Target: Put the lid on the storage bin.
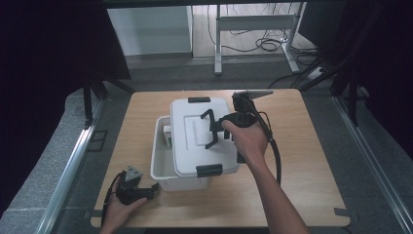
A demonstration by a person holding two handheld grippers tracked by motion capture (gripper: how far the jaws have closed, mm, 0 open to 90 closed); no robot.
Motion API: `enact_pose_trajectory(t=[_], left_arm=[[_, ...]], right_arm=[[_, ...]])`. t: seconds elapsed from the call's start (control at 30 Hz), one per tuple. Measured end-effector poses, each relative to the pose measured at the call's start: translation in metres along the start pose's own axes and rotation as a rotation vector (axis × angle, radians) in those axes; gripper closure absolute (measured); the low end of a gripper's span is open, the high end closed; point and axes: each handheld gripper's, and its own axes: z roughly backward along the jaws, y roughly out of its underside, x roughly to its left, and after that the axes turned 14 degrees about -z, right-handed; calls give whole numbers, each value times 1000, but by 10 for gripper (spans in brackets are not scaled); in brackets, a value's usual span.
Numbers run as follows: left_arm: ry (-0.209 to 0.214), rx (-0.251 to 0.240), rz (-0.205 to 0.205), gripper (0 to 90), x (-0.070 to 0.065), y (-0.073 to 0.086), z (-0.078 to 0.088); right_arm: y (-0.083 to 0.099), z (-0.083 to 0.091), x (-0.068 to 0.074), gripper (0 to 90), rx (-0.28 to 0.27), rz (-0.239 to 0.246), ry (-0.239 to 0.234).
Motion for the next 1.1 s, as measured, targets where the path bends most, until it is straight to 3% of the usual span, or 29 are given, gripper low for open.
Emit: enact_pose_trajectory(t=[0.53,1.1], left_arm=[[0,0,-1,121,0,0,0],[3,1,-4,118,0,-1,-1]], right_arm=[[5,-32,27,849,37,2,34],[5,-54,34,849,47,-76,78]])
